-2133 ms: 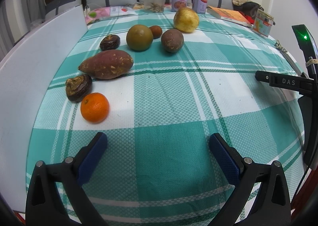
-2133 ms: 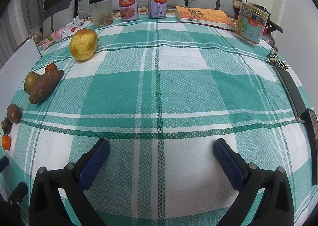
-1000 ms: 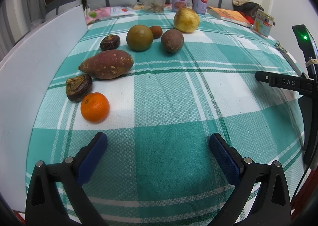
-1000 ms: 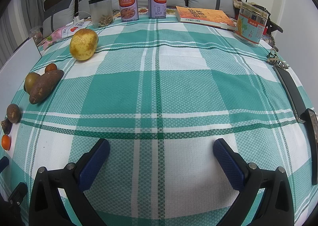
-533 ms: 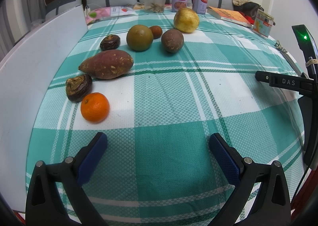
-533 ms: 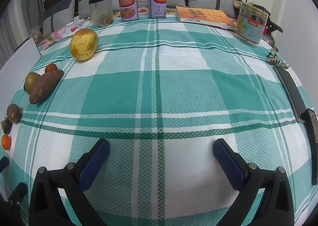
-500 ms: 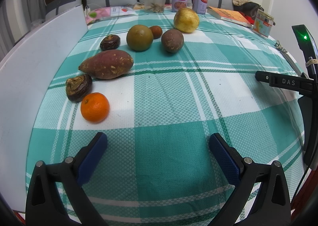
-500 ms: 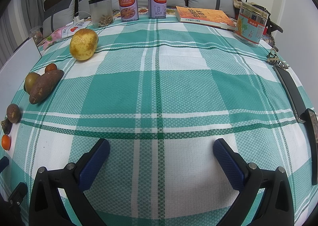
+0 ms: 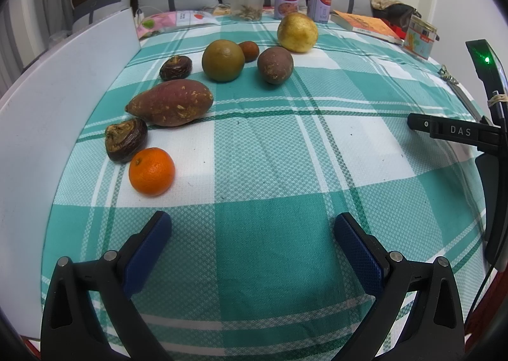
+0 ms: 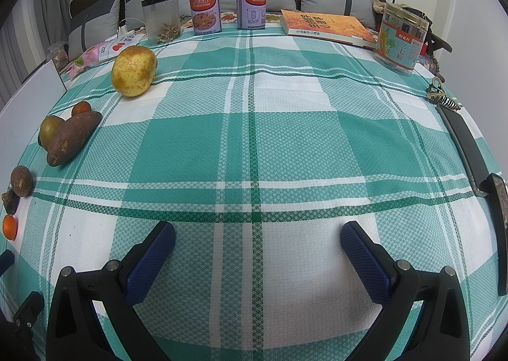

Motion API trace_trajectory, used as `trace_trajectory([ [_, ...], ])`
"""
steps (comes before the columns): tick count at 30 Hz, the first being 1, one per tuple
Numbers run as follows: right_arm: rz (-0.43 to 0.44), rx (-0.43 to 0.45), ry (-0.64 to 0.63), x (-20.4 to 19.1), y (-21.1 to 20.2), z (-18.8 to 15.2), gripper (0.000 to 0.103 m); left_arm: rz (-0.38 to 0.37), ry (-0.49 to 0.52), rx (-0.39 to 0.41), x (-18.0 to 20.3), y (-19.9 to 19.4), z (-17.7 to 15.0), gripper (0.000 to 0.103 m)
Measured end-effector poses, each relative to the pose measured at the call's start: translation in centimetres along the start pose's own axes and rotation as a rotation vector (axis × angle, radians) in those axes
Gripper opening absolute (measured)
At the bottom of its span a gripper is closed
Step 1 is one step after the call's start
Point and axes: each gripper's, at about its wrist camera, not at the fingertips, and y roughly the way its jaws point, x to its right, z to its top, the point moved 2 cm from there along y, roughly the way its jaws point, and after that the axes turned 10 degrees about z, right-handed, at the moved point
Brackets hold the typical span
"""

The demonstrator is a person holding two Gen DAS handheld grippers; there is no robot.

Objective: Organize fruits

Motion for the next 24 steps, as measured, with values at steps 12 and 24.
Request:
trace_trajectory([
  [12,0.0,0.0,0.0,0.0,0.0,0.0,0.103,-0.002,-0.001,0.002,0.0,0.0,0.1,0.103],
  [24,-0.001,0.0,-0.001,0.0,0.0,0.0,0.103,-0.131,-0.095,0.011,-5.7,-2.2,0.8,0.101],
])
